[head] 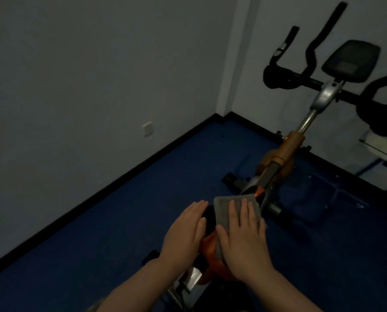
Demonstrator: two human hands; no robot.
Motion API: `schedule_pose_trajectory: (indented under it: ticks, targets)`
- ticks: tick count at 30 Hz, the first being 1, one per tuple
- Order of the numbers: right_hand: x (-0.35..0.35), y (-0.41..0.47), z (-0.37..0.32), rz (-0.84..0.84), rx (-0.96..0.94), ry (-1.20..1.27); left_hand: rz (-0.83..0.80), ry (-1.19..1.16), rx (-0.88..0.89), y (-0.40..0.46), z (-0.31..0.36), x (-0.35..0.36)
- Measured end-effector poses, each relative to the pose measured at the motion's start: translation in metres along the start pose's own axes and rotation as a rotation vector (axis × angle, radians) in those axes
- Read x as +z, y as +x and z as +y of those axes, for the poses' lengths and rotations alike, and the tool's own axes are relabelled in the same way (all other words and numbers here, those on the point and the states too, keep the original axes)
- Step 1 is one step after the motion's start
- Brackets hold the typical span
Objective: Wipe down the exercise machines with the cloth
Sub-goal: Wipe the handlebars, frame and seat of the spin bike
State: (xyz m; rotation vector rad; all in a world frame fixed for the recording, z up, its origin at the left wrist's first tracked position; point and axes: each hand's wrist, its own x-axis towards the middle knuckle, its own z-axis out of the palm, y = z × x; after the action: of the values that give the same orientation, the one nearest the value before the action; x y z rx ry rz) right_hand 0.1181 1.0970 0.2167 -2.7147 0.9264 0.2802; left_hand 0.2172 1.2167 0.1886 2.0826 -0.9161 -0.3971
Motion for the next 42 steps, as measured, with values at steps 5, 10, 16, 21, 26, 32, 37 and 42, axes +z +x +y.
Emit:
schedule_pose_trajectory:
  ticks: [5,10,16,21,26,32,37,42]
  targets:
    - [0.008,-0.029,-0.033,-0.028,0.212,0.028,-0.070,0.074,0.037,0.012,-0.003,-0.003]
    - [0.006,-0.023,-0.022,-0.013,0.253,0.212,-0.157,0.028,0.089,0.029,0.003,-0.003]
    - [0.015,-0.030,-0.032,0.113,0.258,0.217,-0.054,0.055,0.091,0.029,-0.001,0.006]
    - [0.015,-0.014,0.004,0.137,0.228,0.549,-0.041,0.139,0.042,0.034,0.011,0.003]
    - [0.011,0.002,-0.017,0.141,0.423,0.405,-0.107,0.319,-0.080,0.052,0.027,0.007]
    - [0.044,-0.040,0.002,0.327,0.198,0.796,-0.125,0.331,-0.054,0.054,0.024,0.010]
    - [0.029,-0.003,0.010,0.154,0.654,1.272,-0.111,0.306,-0.076,0.054,0.023,0.010]
    - [0.027,-0.050,-0.038,0.363,0.467,0.713,-0.080,0.297,-0.072,0.051,0.026,0.009]
